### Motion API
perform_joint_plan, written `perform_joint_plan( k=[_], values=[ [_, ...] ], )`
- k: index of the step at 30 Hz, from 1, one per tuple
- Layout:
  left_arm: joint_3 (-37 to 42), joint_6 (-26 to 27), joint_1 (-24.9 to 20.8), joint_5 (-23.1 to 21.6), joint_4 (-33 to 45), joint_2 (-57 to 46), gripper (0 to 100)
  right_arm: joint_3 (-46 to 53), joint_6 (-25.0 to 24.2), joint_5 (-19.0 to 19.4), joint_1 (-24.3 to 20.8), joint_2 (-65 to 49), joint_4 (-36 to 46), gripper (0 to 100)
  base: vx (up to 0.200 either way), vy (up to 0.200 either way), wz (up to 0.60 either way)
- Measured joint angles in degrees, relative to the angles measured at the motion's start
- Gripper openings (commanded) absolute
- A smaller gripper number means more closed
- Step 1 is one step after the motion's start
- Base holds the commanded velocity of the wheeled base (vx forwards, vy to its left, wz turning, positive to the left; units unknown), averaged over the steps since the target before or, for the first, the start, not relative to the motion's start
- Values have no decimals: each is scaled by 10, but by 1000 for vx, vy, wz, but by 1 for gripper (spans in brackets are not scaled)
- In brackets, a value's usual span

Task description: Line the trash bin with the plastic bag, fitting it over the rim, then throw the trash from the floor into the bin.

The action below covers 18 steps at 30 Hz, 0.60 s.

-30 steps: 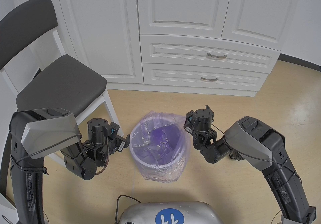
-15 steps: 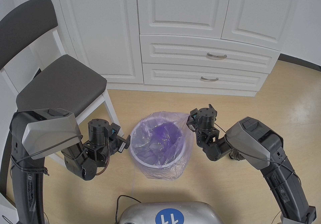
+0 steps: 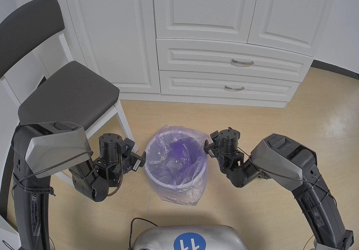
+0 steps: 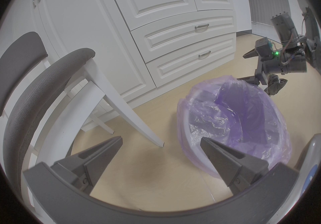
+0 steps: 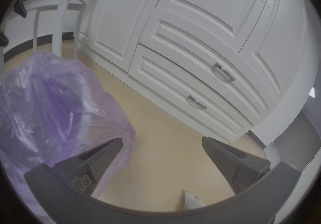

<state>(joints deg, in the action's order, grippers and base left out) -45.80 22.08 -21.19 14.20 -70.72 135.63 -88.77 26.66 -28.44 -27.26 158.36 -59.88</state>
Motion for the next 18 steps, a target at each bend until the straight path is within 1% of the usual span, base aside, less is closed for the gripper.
perform_joint_plan(
  k=[6, 9, 10, 15, 18],
  values=[
    [0, 0, 0, 0, 0, 0, 100, 112, -42, 39, -2, -61, -23, 100, 0, 0, 0],
    [1, 0, 0, 0, 0, 0, 100, 163, -56, 69, 4, -100, -36, 100, 0, 0, 0],
    [2, 0, 0, 0, -1, 0, 100, 179, -64, 85, 8, -117, -41, 100, 0, 0, 0],
    [5, -1, -1, 0, -1, -2, 100, 200, -98, 131, 21, -155, -38, 100, 0, 0, 0],
    [6, -1, -1, 0, -1, -3, 100, 186, -108, 139, 36, -162, 5, 100, 0, 0, 0]
  ],
)
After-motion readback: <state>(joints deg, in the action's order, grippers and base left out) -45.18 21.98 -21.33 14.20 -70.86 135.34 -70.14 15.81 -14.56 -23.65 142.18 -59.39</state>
